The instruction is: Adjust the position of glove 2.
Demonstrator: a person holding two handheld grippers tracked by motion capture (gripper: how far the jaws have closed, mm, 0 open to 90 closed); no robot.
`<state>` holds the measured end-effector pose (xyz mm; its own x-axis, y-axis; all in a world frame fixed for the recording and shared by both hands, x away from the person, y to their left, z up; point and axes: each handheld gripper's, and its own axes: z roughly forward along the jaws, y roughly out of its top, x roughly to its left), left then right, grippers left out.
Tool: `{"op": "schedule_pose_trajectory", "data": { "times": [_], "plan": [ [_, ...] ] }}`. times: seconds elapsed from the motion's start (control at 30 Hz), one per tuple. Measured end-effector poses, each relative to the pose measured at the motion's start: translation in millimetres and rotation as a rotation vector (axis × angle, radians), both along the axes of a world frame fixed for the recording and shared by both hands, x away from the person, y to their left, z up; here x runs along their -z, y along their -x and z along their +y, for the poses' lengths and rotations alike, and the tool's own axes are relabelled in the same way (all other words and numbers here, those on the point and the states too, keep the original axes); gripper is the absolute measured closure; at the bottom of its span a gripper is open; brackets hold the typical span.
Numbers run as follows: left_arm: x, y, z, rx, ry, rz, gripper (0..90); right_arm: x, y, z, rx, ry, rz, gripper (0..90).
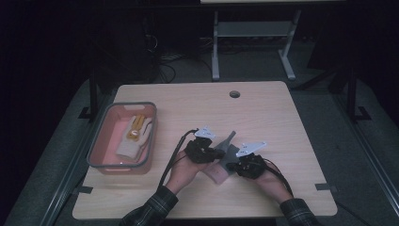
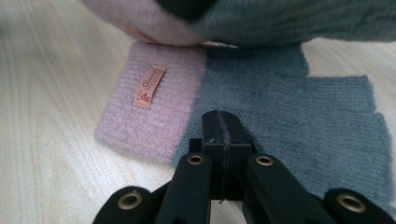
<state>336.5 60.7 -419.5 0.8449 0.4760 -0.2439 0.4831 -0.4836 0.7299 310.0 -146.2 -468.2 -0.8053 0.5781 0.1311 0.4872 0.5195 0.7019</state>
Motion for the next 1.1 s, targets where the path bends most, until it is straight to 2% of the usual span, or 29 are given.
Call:
{"op": "schedule_pose_trajectory", "data": {
  "times": [0.2, 0.27, 0.37, 0.5, 0.57, 0.6, 0.67, 0.7, 0.8, 0.87, 0.93, 1.0, 1.1],
  "plan": [
    [12.0, 5.2, -12.4, 0.027, -0.021, 0.018, 86.1, -5.4, 4.1, -8.6, 0.014, 0.001, -0.014, 89.9],
    [14.8, 6.9, -15.9, 0.037, -0.032, 0.012, 86.1, -8.9, 6.7, -18.7, 0.028, 0.004, -0.033, 89.9],
    [19.8, 8.5, -20.0, 0.043, -0.041, 0.030, 85.9, -12.8, 11.8, -39.3, 0.063, -0.004, -0.043, 89.1],
    [26.7, 9.4, -24.4, 0.053, -0.052, 0.045, 85.2, -12.2, 16.2, -62.3, 0.105, 0.014, -0.046, 83.4],
    [29.4, 9.8, -26.1, 0.063, -0.061, 0.054, 83.4, -11.6, 18.8, -75.5, 0.139, 0.017, -0.049, 76.2],
    [31.2, 10.1, -27.1, 0.068, -0.054, 0.061, 82.2, -11.2, 19.7, -79.1, 0.148, 0.018, -0.048, 74.5],
    [31.6, 10.4, -27.8, 0.086, -0.027, 0.092, 77.3, -9.8, 21.2, -88.1, 0.177, 0.024, -0.052, 64.8],
    [31.3, 11.2, -28.9, 0.089, -0.014, 0.098, 72.7, -9.0, 21.3, -91.2, 0.188, 0.029, -0.055, 62.8],
    [26.8, 14.6, -31.1, 0.100, -0.017, 0.074, 70.1, -8.4, 18.4, -96.4, 0.219, 0.031, -0.064, 53.2],
    [23.5, 15.8, -29.6, 0.105, -0.029, 0.048, 79.4, -6.8, 16.8, -99.0, 0.239, 0.035, -0.065, 44.6],
    [19.9, 15.5, -25.5, 0.097, -0.032, 0.041, 89.5, -3.7, 15.8, -101.0, 0.254, 0.043, -0.064, 36.3],
    [17.5, 14.1, -21.7, 0.088, -0.049, 0.034, 89.6, -1.4, 15.6, -102.6, 0.262, 0.054, -0.065, 29.8],
    [16.3, 12.9, -16.9, 0.081, -0.057, 0.025, 89.6, 2.8, 16.4, -106.0, 0.265, 0.056, -0.058, 25.4]
  ]
}}
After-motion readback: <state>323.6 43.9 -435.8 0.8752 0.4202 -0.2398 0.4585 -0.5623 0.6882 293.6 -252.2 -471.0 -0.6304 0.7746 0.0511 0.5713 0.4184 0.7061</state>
